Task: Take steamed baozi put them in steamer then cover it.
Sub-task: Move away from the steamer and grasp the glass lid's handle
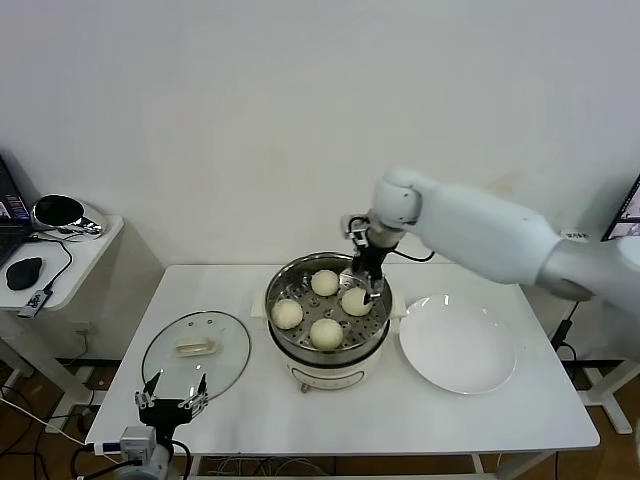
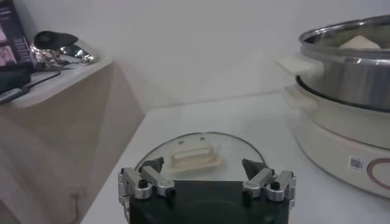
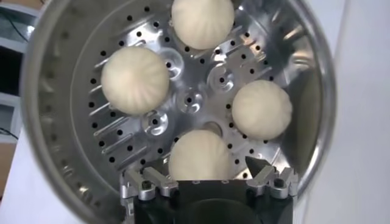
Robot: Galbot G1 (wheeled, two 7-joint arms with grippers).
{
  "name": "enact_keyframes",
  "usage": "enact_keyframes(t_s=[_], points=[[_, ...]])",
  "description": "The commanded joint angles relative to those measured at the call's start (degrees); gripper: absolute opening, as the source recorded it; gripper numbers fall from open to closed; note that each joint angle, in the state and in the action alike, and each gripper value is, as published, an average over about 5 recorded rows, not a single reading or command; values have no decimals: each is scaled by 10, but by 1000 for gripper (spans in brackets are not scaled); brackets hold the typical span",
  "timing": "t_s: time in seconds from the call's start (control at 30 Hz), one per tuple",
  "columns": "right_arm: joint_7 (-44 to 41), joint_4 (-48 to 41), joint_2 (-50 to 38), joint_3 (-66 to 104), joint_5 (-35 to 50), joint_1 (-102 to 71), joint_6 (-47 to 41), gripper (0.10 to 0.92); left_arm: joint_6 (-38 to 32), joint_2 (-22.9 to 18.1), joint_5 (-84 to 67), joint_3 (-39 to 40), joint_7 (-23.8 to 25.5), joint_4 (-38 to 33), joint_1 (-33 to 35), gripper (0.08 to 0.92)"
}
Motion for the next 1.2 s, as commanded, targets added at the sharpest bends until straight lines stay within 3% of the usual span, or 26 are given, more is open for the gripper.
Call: enact_keyframes(t_s=[0.03, 0.27, 0.47, 0.8, 1.2], points=[[150, 150, -204, 160, 95, -37, -6, 823, -24, 2, -33, 7, -17, -4, 0, 823], [327, 233, -301, 404, 143, -251, 49, 823, -51, -9, -59, 5, -21, -4, -1, 823], [415, 270, -291, 711, 155, -567, 100, 823, -59, -10, -60, 6, -14, -14, 10, 823], [529, 303, -70, 972, 156, -864, 206, 823, -69, -14, -44, 2, -4, -16, 18, 823], [596, 349, 130, 1060, 191, -1054, 285, 823, -76, 7, 7, -7, 7, 34, -43, 823]])
